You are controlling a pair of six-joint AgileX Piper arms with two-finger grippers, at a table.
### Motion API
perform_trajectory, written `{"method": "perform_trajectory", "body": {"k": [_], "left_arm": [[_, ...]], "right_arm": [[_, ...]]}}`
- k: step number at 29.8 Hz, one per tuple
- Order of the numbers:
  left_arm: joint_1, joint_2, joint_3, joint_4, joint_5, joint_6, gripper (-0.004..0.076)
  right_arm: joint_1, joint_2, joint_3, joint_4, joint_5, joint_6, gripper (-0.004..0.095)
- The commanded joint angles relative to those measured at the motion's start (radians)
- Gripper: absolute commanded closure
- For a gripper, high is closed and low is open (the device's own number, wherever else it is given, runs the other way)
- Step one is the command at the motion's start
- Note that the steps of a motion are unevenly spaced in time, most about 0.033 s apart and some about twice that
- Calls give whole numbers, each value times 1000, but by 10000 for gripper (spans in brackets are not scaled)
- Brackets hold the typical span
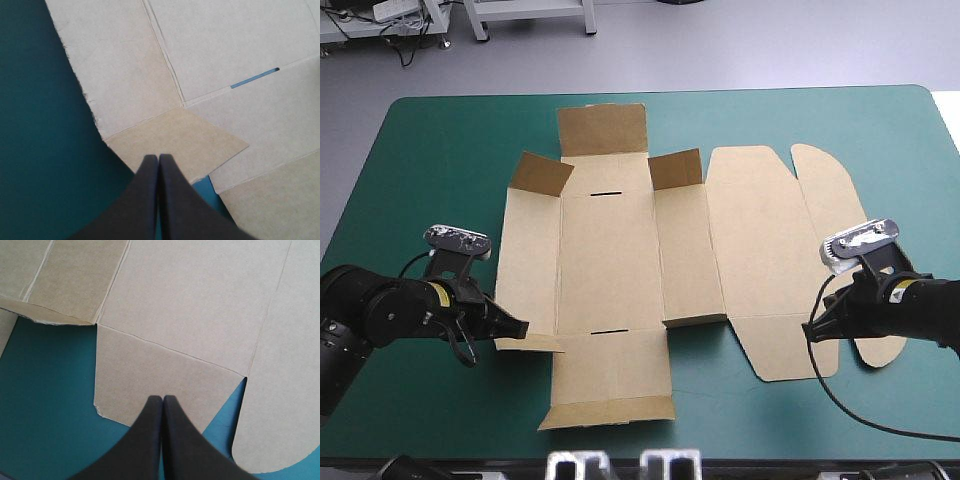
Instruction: Fold the box
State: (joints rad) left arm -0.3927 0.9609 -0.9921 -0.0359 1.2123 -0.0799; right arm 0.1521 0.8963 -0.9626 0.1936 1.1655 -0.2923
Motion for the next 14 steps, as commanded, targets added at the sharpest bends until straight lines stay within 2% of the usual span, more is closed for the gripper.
{"method": "perform_trajectory", "body": {"k": [1,14], "left_arm": [[-1,-8,-26,-6,-31,-3,733],[-1,-8,-26,-6,-31,-3,733]], "right_arm": [[-1,-11,-25,18,-35,-2,926],[-1,-11,-25,24,-35,-2,926]]}}
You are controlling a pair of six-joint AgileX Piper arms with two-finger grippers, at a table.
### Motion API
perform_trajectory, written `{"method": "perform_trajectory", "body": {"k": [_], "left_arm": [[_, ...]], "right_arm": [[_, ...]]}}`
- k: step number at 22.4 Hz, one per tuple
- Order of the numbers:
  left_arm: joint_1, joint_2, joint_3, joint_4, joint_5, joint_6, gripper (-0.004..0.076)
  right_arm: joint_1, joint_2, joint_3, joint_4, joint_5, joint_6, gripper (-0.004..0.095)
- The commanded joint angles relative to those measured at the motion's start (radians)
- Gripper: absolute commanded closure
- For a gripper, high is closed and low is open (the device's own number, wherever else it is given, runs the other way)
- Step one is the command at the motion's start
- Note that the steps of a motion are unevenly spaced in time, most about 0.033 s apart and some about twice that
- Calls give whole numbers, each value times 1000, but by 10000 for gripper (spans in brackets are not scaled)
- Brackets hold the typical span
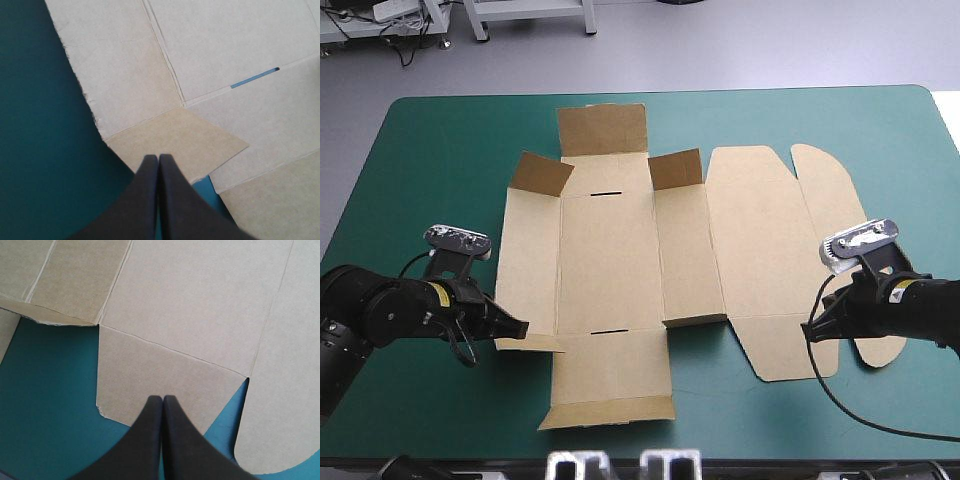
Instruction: Fold the box
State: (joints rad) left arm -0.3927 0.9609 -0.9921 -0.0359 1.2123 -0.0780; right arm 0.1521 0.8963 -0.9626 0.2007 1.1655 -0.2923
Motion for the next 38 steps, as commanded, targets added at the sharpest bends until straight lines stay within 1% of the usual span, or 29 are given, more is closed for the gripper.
{"method": "perform_trajectory", "body": {"k": [1,7,10,11,12,13,14,16,18,21,22,25,27,29,32,36,38], "left_arm": [[-1,-8,-26,-6,-31,-4,733],[-1,-8,-26,-6,-31,-6,733],[-1,-10,-26,-28,-92,6,731],[-1,-10,-26,-28,-118,23,722],[-1,-10,-26,-28,-168,39,697],[-1,-10,-26,-28,-188,38,687],[-1,-8,-26,-31,-228,38,654],[-1,-6,-26,-31,-262,38,586],[-1,-1,-26,-27,-271,53,468],[-1,3,-26,1,-317,66,253],[-1,8,-26,9,-329,66,218],[-1,34,-26,65,-345,18,213],[-1,59,-26,106,-355,-56,217],[-1,94,-26,93,-355,-66,217],[-1,142,-26,-12,-339,-22,217],[-1,192,-26,-146,-327,78,217],[39,208,-28,-181,-334,85,216]], "right_arm": [[-1,-11,-25,18,-35,-2,926],[-1,-11,-25,18,-22,-2,926],[-1,-11,-25,18,-16,-2,925],[-1,-11,-25,18,-16,-2,925],[-1,-11,-25,18,-16,-2,925],[-1,-11,-25,18,-16,-2,925],[-1,-11,-25,18,-16,-4,926],[-1,-11,-25,18,-24,-6,926],[-1,-11,-25,18,-36,-6,925],[-1,-11,-25,18,-38,-13,925],[-1,-11,-25,18,-38,-14,926],[-1,-11,-25,18,-38,-14,926],[-1,-11,-22,18,-42,-14,926],[-1,-11,-22,20,-48,-14,926],[-1,-11,-22,20,-55,-14,926],[-1,-11,-22,20,-53,-19,926],[-1,-11,-22,20,-53,-19,926]]}}
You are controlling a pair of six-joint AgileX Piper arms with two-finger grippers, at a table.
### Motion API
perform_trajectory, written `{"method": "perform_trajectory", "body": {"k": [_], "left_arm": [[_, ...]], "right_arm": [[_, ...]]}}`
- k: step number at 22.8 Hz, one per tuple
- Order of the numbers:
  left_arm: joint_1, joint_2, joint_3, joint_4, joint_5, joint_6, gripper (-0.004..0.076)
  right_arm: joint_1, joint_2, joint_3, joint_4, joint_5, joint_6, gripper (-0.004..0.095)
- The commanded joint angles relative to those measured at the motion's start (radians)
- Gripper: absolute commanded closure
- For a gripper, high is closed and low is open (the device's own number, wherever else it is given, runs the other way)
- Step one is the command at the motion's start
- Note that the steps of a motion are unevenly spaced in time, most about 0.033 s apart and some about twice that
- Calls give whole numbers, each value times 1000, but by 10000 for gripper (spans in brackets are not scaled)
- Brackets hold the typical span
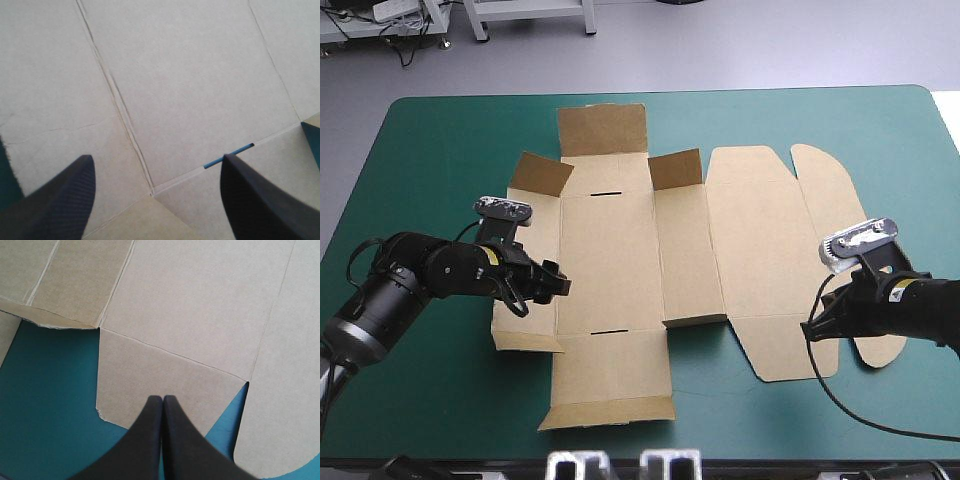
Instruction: Fold the box
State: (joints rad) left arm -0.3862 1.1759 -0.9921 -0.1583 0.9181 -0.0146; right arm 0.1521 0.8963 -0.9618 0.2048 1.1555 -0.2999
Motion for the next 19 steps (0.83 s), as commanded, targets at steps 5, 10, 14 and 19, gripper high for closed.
{"method": "perform_trajectory", "body": {"k": [5,10,14,19], "left_arm": [[288,3,-28,-271,35,262,216],[716,54,-28,-487,252,563,216],[790,176,-28,-611,343,657,216],[779,289,-28,-603,372,671,216]], "right_arm": [[-1,-11,-4,16,-45,-25,926],[-1,-11,3,27,-57,-25,926],[-1,-11,3,27,-73,-46,926],[-1,-11,3,32,-86,-46,925]]}}
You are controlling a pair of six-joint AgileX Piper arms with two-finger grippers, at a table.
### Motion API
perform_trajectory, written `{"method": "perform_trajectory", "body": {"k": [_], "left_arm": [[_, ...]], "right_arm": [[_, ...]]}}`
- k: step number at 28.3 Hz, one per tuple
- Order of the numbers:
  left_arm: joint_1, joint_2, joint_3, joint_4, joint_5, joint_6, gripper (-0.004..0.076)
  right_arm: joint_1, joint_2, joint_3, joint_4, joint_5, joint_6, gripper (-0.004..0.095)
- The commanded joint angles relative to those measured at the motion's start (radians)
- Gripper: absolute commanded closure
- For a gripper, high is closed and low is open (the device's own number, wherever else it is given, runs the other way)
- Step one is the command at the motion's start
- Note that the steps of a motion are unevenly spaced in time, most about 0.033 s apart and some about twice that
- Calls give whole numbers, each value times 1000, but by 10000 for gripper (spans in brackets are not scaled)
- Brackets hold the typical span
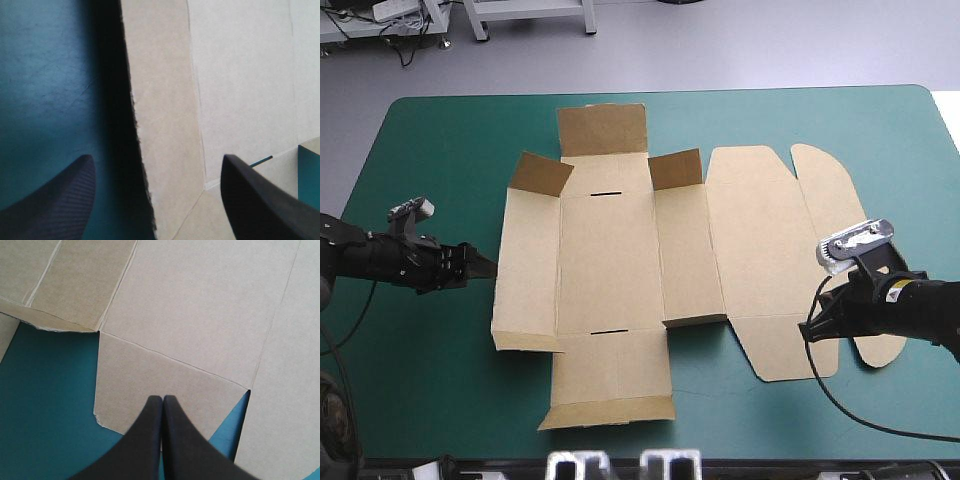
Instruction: Fold the box
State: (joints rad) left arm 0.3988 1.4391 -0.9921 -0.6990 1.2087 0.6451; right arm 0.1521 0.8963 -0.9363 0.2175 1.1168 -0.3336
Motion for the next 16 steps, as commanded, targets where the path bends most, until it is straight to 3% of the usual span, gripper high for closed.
{"method": "perform_trajectory", "body": {"k": [1,9,13,16], "left_arm": [[-6,47,-28,-66,86,11,216],[-112,172,-28,-57,86,11,216],[-171,189,-28,-54,20,-3,218],[-186,193,-28,-56,-36,-26,295]], "right_arm": [[-1,-11,-23,19,-47,-12,925],[-1,-11,-23,26,-57,-12,926],[-1,-11,-23,28,-57,-12,926],[-1,-11,-23,28,-57,-12,926]]}}
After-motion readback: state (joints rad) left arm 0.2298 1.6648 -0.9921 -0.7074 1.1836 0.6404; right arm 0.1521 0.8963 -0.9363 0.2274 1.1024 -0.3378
